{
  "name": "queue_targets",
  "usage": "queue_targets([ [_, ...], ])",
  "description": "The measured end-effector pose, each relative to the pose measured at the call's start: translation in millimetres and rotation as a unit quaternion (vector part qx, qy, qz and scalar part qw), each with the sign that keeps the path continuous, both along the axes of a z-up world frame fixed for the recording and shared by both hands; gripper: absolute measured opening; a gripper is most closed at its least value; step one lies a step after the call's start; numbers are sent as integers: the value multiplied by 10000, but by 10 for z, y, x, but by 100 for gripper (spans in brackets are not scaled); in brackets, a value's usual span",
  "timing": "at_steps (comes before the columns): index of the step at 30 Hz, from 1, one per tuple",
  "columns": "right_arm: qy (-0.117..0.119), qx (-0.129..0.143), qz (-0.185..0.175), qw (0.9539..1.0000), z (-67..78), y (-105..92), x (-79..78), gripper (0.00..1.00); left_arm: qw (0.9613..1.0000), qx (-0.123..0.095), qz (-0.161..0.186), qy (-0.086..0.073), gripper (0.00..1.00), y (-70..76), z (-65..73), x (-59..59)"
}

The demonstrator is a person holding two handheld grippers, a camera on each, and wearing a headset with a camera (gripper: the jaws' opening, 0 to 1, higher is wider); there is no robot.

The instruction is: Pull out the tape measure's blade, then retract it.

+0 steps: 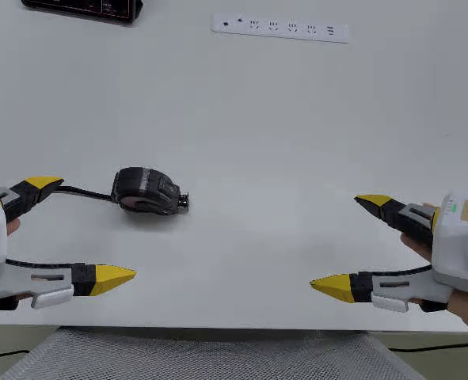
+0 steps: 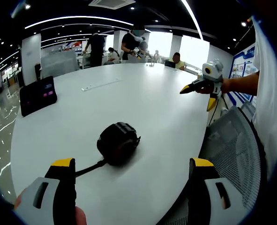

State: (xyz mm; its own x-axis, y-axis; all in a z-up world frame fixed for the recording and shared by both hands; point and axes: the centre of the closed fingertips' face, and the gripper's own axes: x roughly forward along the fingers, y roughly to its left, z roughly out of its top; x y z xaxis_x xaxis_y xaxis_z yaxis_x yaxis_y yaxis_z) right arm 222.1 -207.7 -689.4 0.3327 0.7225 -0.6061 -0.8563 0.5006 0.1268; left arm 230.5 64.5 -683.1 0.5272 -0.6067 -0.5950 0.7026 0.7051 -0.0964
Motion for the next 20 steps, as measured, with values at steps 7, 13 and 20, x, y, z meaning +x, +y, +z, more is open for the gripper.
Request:
queue_targets([
  [7,3,-3,10,10000,4,6,-8,89,10000,-23,15,20,99,-1,-1,-9],
  [13,6,-11,-1,10000,6,-5,-5,89,10000,-16,17,-9,99,11,-1,5],
  [20,20,-11,5,10000,-5,-7,-16,89,10000,-55,0,34,99,1,6,-4],
])
